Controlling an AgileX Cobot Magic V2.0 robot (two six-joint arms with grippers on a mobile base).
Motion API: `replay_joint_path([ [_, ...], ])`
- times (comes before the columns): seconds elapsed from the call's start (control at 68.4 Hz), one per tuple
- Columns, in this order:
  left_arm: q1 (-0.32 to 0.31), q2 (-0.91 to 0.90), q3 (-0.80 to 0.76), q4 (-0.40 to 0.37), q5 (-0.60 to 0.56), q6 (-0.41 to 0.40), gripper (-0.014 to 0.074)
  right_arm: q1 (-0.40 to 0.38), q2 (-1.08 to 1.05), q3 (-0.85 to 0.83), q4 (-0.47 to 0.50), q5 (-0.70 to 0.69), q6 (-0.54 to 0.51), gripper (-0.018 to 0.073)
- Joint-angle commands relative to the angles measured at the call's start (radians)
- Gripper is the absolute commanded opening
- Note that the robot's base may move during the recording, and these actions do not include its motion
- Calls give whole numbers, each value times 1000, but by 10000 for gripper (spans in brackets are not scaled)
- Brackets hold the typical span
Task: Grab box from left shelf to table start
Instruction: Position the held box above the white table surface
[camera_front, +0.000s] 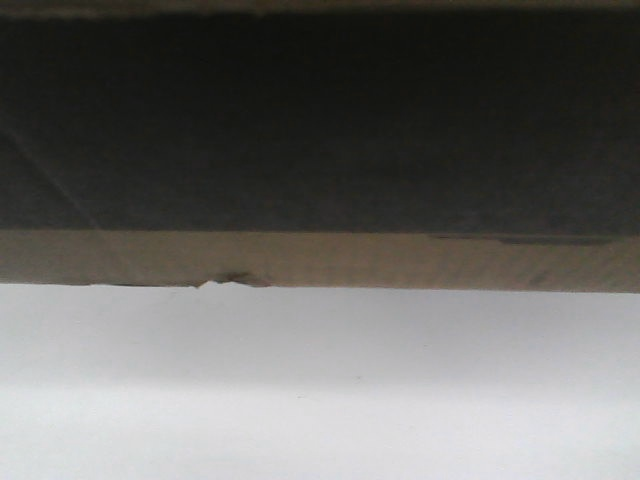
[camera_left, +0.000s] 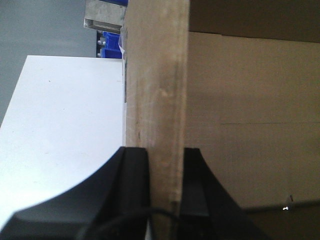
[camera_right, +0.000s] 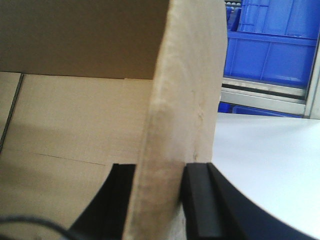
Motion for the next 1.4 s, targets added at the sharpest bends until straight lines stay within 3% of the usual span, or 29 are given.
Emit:
replay_joint_path([
  [0.0,-2,2,-40,21,-28,-22,-89,-9,22,-28,-80,-139,-12,50],
  [0.994,-2,2,-40,21,-28,-22,-89,-9,22,-28,-80,-160,-12,50],
  [1.199,-2,32,-42,30,-115,-22,-89,-9,37,-29,-77,-161,-12,54],
  [1.389,-2,190,-42,30,-168,-22,-89,-9,190,-99,-77,-116,-12,57],
])
